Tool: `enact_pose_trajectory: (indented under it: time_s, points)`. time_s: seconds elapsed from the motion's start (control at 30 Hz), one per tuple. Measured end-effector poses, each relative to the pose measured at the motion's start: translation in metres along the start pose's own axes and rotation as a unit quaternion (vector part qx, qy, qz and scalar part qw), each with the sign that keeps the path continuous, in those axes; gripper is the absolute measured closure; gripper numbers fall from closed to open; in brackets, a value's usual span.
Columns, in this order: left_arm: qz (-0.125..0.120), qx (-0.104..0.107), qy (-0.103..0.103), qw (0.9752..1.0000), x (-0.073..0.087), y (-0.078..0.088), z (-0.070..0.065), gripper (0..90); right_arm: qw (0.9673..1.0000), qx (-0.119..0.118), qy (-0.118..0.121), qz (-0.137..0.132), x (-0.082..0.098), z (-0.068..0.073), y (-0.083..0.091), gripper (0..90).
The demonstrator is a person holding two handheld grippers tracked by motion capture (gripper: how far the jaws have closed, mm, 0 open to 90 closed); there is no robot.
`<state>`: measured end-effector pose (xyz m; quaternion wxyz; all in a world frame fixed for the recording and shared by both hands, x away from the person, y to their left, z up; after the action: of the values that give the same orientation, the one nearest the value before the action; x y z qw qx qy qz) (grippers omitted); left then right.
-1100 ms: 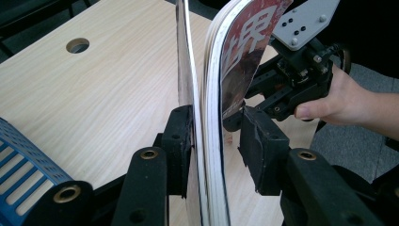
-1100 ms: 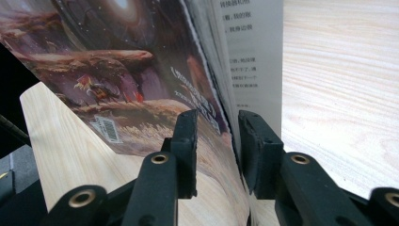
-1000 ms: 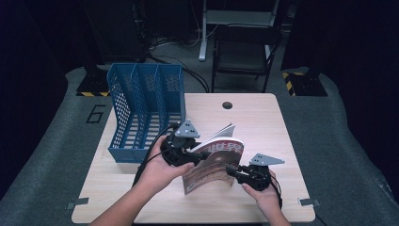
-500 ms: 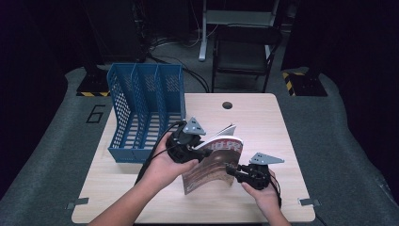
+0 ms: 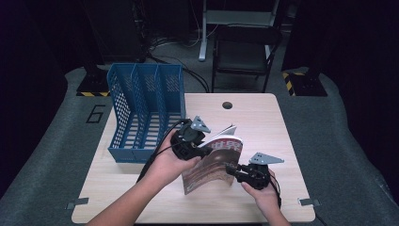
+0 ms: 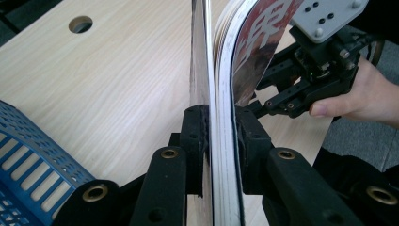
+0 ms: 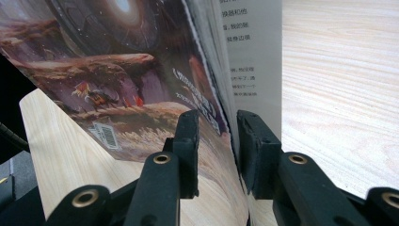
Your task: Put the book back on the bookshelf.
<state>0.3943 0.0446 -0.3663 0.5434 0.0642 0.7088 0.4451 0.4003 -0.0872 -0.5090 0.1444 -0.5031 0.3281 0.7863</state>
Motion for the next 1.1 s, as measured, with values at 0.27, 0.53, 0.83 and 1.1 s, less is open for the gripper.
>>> enact_pose_trajectory:
  time_s: [0.27,0.53,0.83,1.1]
  points:
    - [0.008,-0.002,-0.001,1.0000,0.0009,-0.0016,0.0031,81.2,1.0000,0.000,0.000,-0.002,-0.0002,-0.0001,-0.0003,69.6]
    - [0.020,-0.003,-0.009,0.9998,0.0005,-0.0016,0.0027,83.2,1.0000,0.000,0.002,-0.001,-0.0003,-0.0002,0.0001,69.3]
    - [0.032,-0.002,-0.014,0.9994,-0.0004,-0.0021,0.0022,83.8,1.0000,0.004,0.004,-0.003,-0.0004,-0.0032,-0.0001,66.3]
    - [0.035,0.000,-0.014,0.9993,-0.0008,-0.0022,0.0025,83.8,0.9999,0.008,-0.006,-0.012,-0.0006,-0.0071,0.0017,63.5]
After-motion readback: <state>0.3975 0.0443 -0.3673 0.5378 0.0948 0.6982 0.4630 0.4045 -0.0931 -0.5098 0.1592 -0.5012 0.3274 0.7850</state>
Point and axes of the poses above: each handheld gripper's, and its own axes: y roughly backward along the jaws, x roughly out of its underside, z roughly to its left, the point moved 9 cm from there along -y, roughly forward along the jaws, and after that the axes turned 4 degrees about -z, right-handed, at the moved point
